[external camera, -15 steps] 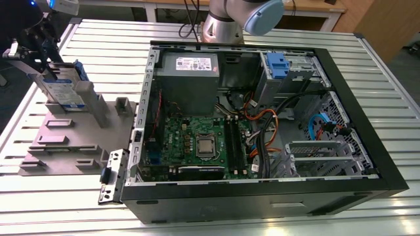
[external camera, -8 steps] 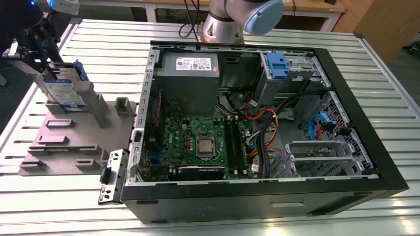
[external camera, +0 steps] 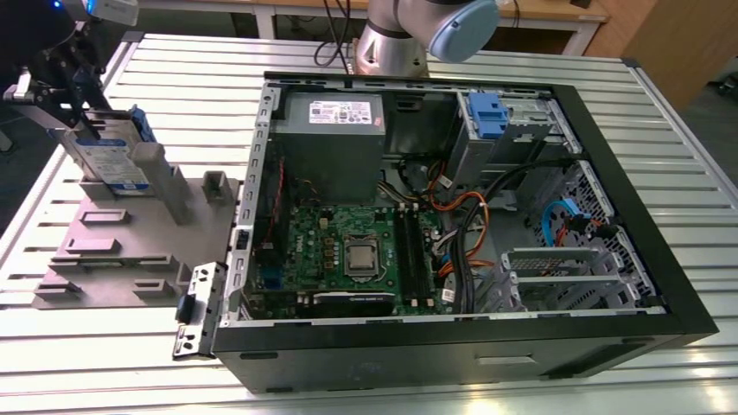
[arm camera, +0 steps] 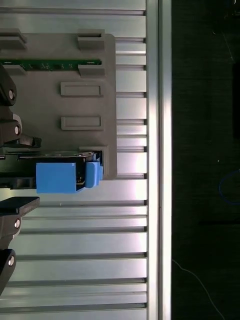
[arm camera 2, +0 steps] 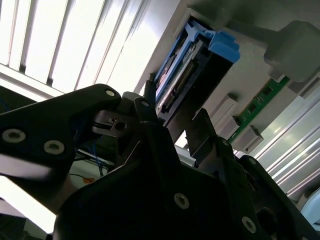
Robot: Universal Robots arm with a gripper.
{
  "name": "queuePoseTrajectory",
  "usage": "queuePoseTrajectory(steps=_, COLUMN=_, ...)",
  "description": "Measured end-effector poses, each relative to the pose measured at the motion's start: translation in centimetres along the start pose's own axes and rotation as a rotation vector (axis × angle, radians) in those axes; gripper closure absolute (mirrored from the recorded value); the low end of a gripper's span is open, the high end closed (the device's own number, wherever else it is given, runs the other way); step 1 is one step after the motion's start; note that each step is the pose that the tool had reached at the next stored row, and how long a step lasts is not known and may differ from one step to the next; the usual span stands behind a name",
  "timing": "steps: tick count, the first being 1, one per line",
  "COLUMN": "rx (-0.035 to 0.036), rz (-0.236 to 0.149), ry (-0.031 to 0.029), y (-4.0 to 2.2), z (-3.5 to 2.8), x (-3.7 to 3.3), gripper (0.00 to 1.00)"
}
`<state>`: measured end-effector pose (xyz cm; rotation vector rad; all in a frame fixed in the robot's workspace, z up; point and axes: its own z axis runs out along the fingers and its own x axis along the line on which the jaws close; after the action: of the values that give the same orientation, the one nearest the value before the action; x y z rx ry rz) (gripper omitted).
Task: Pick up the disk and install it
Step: 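Pick up the disk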
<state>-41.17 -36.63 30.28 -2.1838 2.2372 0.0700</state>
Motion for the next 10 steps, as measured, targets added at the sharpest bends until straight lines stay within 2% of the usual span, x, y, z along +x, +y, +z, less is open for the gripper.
queuePoseTrajectory(steps=10, rx=-0.0004, rz=0.000, ry=-0.0002, y=-0.17, z=0.01, x=0.00, gripper=0.49)
